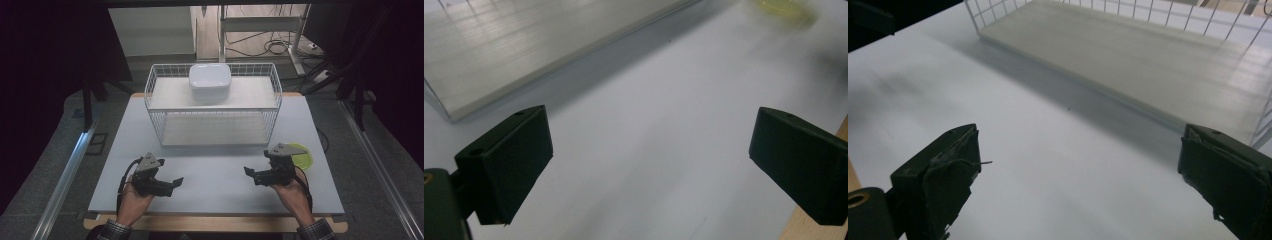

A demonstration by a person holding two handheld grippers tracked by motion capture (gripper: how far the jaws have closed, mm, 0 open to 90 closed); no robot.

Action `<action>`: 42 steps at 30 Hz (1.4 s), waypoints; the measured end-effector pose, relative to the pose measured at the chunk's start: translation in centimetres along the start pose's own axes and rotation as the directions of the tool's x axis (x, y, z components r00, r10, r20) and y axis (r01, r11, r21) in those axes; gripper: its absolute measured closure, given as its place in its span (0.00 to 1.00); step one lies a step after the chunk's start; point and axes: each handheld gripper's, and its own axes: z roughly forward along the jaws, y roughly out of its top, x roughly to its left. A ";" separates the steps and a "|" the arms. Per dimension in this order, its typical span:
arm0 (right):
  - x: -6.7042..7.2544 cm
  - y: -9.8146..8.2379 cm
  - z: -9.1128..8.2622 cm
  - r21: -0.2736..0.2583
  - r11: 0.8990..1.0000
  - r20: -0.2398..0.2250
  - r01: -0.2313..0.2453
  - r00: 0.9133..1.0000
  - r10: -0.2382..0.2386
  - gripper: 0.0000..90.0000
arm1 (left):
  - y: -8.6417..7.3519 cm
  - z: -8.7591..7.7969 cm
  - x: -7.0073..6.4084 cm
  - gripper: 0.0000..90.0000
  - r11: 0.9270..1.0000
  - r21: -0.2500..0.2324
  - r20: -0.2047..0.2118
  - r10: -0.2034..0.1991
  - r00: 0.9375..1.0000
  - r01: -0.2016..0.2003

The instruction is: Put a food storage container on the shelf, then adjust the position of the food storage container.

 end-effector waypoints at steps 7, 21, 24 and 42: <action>0.2 -1.7 0.6 0.064 0.998 -0.009 -0.003 1.000 0.004 0.04 | -1.2 -0.2 0.0 0.04 1.000 0.000 -0.033 -0.004 0.999 0.004; -0.9 -0.9 -0.7 0.055 0.998 0.112 -0.009 0.994 0.002 0.26 | -2.1 -0.2 0.5 0.05 0.999 -0.038 -0.052 0.002 0.999 -0.004; -1.8 -0.6 -1.7 0.052 0.999 0.143 -0.014 0.990 0.006 0.40 | -2.3 0.2 0.5 0.05 1.000 -0.027 -0.047 0.010 0.999 -0.012; -8.4 -1.4 -6.5 -0.010 0.987 0.362 -0.159 0.920 0.152 0.99 | -2.3 0.8 0.1 0.06 0.999 -0.004 -0.029 0.035 0.999 -0.035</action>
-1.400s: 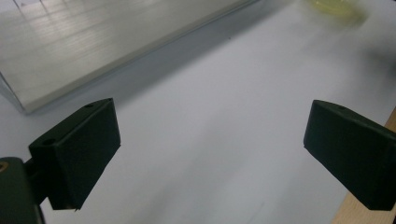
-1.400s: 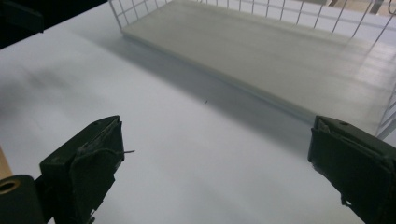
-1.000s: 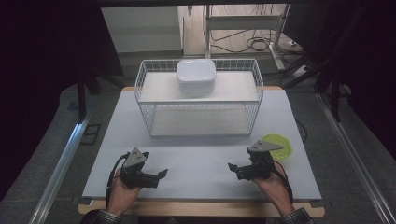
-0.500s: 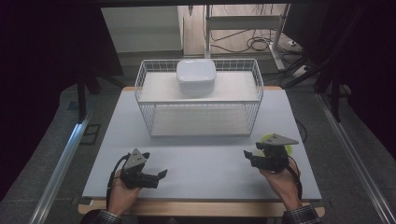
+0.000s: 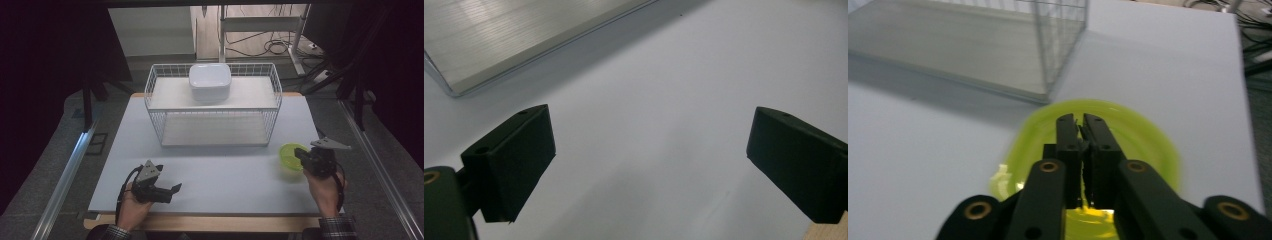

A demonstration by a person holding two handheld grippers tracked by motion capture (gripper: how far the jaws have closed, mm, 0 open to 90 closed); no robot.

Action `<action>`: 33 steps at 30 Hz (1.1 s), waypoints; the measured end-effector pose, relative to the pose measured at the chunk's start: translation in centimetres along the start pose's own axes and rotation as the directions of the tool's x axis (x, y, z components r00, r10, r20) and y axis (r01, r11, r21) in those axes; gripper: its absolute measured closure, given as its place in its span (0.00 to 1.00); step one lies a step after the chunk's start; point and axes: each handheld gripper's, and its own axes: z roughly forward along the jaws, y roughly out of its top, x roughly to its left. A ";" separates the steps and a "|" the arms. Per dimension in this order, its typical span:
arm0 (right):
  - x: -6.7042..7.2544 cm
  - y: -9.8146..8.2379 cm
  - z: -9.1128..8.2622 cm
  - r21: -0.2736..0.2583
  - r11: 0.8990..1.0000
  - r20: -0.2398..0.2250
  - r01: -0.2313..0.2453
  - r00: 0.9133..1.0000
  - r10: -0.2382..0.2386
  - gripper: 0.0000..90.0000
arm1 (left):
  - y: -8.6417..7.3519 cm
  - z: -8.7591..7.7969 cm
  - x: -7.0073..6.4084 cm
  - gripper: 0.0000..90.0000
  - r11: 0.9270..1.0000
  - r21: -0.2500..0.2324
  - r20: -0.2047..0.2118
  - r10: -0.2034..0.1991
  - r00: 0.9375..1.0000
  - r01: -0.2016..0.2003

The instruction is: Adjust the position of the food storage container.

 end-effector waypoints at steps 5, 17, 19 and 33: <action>-2.3 -0.4 -0.1 -0.011 0.999 0.054 -0.036 0.998 0.037 0.99 | 0.0 0.1 -0.1 0.06 1.000 0.005 0.007 0.000 1.000 0.000; -6.0 -1.6 1.9 0.044 0.993 0.095 -0.109 0.990 0.104 0.99 | -0.1 0.4 -0.1 0.07 1.000 0.013 0.018 0.006 1.000 -0.006; -5.7 -1.6 2.1 0.054 0.994 0.081 -0.100 0.992 0.095 0.99 | -0.1 0.4 -0.1 0.07 1.000 0.013 0.018 0.007 1.000 -0.007; -4.3 -1.7 2.8 0.089 0.989 0.035 -0.118 0.993 0.115 0.99 | -0.1 0.5 -0.2 0.07 0.999 0.030 0.018 0.013 1.000 -0.013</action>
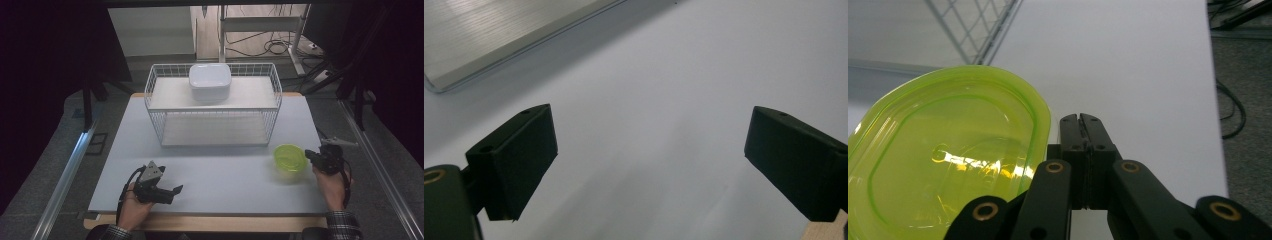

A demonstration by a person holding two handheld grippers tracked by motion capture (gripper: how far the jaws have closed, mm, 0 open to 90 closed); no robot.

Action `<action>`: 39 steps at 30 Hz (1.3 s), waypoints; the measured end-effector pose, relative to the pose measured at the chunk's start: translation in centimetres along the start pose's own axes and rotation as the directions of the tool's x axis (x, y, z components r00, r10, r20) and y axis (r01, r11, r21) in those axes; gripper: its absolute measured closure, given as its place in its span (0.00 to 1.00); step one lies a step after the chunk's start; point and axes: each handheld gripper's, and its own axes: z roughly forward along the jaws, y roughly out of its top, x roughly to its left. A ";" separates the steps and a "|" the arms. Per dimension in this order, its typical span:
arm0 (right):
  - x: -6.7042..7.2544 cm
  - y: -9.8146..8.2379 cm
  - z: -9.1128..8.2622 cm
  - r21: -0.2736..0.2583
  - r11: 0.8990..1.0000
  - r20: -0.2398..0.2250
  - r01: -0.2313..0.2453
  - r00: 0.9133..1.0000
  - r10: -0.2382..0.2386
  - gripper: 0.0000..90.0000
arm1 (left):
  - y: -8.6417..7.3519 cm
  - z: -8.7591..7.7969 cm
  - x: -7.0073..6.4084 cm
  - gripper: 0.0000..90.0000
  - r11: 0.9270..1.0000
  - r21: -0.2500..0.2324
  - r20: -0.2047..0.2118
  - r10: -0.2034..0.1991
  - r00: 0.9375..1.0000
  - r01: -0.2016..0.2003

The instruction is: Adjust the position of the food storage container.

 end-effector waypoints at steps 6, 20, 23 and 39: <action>1.5 0.0 0.2 0.016 1.000 -0.053 0.012 0.999 -0.011 0.99 | 0.0 0.1 0.0 0.07 1.000 0.005 0.001 0.003 1.000 -0.003; 4.7 -0.4 0.4 0.048 0.998 -0.150 0.039 0.988 -0.031 0.99 | 0.0 0.2 -0.1 0.07 1.000 0.019 0.005 0.009 1.000 -0.009; 5.2 -0.5 0.5 0.053 0.997 -0.168 0.048 0.985 -0.038 0.99 | 0.0 0.2 -0.1 0.07 1.000 0.017 0.006 0.008 1.000 -0.008; 5.0 -1.8 -0.5 0.100 0.992 -0.157 0.077 0.986 -0.061 0.98 | 0.0 0.0 0.0 0.08 1.000 0.014 0.008 -0.001 1.000 0.001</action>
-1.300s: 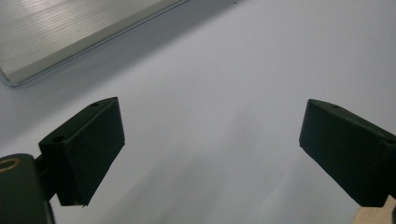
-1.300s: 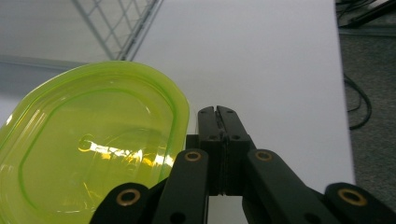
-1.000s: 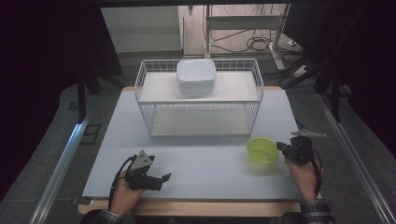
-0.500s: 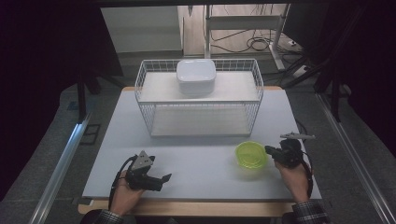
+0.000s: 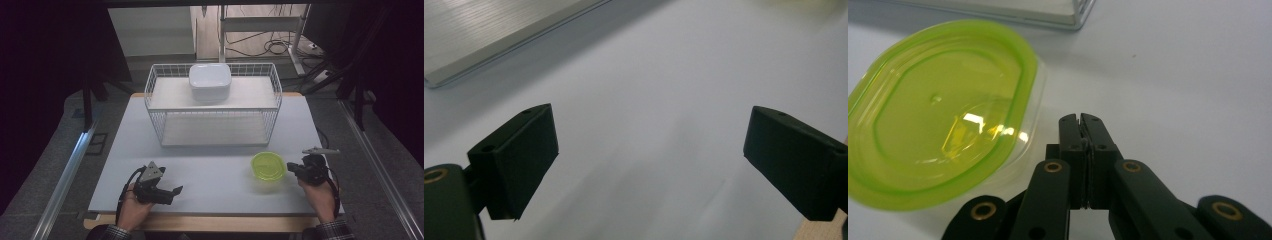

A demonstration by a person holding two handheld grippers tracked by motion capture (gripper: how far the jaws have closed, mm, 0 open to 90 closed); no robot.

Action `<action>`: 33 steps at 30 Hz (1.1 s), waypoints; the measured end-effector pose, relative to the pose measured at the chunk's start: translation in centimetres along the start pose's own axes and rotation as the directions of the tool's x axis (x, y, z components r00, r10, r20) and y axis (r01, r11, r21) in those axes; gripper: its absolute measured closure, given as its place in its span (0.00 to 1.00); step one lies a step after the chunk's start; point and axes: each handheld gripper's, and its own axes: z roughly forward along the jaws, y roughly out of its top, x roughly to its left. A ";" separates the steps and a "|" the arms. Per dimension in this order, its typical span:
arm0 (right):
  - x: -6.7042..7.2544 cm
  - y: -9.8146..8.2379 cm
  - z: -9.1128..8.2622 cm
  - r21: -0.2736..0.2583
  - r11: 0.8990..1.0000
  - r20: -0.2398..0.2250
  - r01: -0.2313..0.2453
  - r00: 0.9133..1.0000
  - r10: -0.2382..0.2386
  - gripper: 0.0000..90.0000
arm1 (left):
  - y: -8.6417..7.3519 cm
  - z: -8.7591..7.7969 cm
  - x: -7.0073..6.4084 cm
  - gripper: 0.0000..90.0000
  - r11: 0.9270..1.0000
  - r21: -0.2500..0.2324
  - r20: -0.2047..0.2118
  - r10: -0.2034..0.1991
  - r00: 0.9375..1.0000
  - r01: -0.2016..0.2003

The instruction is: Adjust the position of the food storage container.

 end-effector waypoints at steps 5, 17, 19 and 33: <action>0.9 -0.3 0.2 0.023 1.000 -0.023 0.019 1.000 -0.018 0.98 | 0.0 0.1 0.0 0.08 1.000 0.006 0.003 0.001 1.000 -0.001; 2.8 0.0 1.5 0.032 0.999 -0.093 0.040 0.995 -0.037 0.98 | -0.1 0.3 0.0 0.08 1.000 0.019 0.007 0.000 1.000 0.000; 3.1 0.0 1.8 0.033 0.999 -0.105 0.041 0.994 -0.038 0.98 | -0.1 0.4 0.0 0.08 1.000 0.021 0.006 0.001 1.000 -0.001; 5.7 0.8 4.0 0.037 0.998 -0.222 0.046 0.974 -0.037 0.98 | -0.2 0.6 -0.1 0.08 0.999 0.036 0.006 0.004 1.000 -0.004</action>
